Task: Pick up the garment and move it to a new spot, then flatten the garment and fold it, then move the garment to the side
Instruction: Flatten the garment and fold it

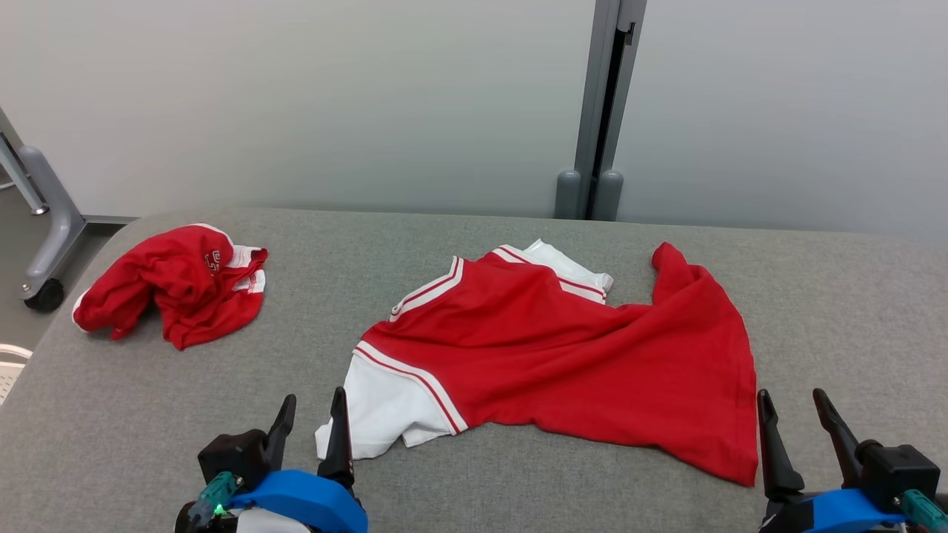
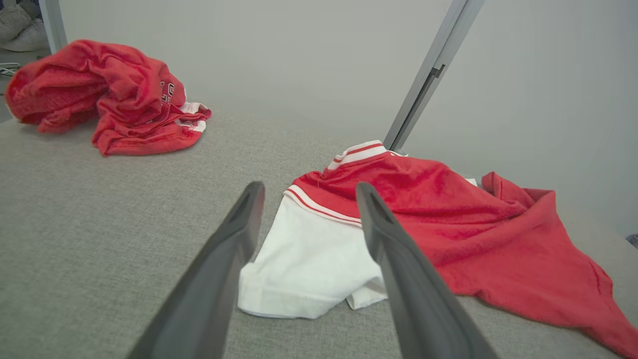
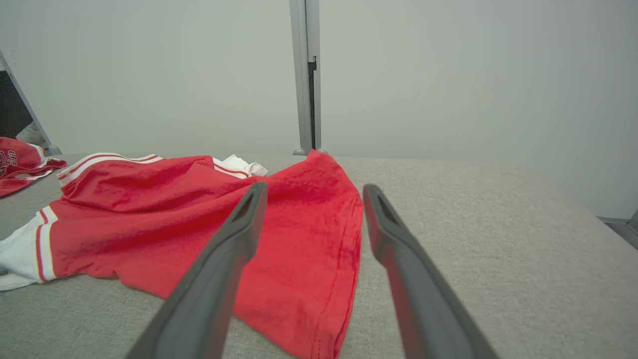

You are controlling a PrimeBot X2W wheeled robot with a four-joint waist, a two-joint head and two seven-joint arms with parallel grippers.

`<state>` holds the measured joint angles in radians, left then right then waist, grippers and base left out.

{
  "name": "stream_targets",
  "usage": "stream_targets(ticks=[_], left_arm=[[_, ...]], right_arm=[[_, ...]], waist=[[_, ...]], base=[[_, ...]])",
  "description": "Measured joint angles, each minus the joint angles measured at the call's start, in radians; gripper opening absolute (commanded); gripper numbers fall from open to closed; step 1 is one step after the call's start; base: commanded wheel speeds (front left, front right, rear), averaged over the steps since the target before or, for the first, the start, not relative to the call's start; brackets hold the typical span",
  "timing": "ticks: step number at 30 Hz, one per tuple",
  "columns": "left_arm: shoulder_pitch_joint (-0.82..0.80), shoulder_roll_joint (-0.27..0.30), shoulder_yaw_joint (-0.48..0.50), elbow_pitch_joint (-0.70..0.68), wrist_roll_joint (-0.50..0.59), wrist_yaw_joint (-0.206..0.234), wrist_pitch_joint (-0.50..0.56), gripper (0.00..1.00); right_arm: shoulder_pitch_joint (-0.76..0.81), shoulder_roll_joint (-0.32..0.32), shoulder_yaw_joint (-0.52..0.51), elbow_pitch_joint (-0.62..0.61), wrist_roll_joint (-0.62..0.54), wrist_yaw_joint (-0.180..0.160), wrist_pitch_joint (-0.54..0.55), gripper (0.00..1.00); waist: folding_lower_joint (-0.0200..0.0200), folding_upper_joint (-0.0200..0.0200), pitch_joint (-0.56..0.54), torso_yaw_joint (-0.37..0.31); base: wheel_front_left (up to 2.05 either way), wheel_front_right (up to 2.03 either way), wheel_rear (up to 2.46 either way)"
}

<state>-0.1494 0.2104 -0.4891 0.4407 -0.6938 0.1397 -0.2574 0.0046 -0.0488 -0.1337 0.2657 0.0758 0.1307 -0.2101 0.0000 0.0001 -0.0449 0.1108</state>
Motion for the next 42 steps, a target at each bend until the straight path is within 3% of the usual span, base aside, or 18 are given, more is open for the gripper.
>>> stream_targets(ticks=[21,29,40,41,42], left_arm=[[0.015,0.025,-0.009,-0.068,0.006,0.033,0.024,1.0],[0.014,0.03,-0.01,-0.077,0.005,0.036,0.027,1.0],[-0.003,0.031,-0.008,-0.071,0.001,0.035,0.025,1.0],[-0.003,0.031,-0.008,-0.07,0.001,0.035,0.024,1.0],[-0.003,0.032,-0.007,-0.069,0.001,0.035,0.022,1.0]], right_arm=[[-0.005,0.0,-0.016,0.055,-0.005,0.0,0.034,1.0],[-0.011,0.0,-0.069,0.19,-0.019,0.0,0.096,1.0],[-0.14,0.0,-0.08,0.406,-0.027,0.0,0.112,1.0],[-0.151,-0.001,-0.08,0.42,-0.029,0.0,0.112,0.94],[-0.161,-0.002,-0.078,0.434,-0.028,0.0,0.11,0.75]], waist=[[0.0,0.0,0.02,-0.001],[0.0,0.0,0.058,0.017],[0.0001,0.0,0.118,0.06],[0.0001,0.0,0.12,0.062],[0.0,-0.0001,0.122,0.064]], base=[[0.0,0.0,0.0],[0.0,0.0,0.0],[0.0,0.0,0.0],[0.0,0.0,0.0],[0.0,0.0,0.0]])
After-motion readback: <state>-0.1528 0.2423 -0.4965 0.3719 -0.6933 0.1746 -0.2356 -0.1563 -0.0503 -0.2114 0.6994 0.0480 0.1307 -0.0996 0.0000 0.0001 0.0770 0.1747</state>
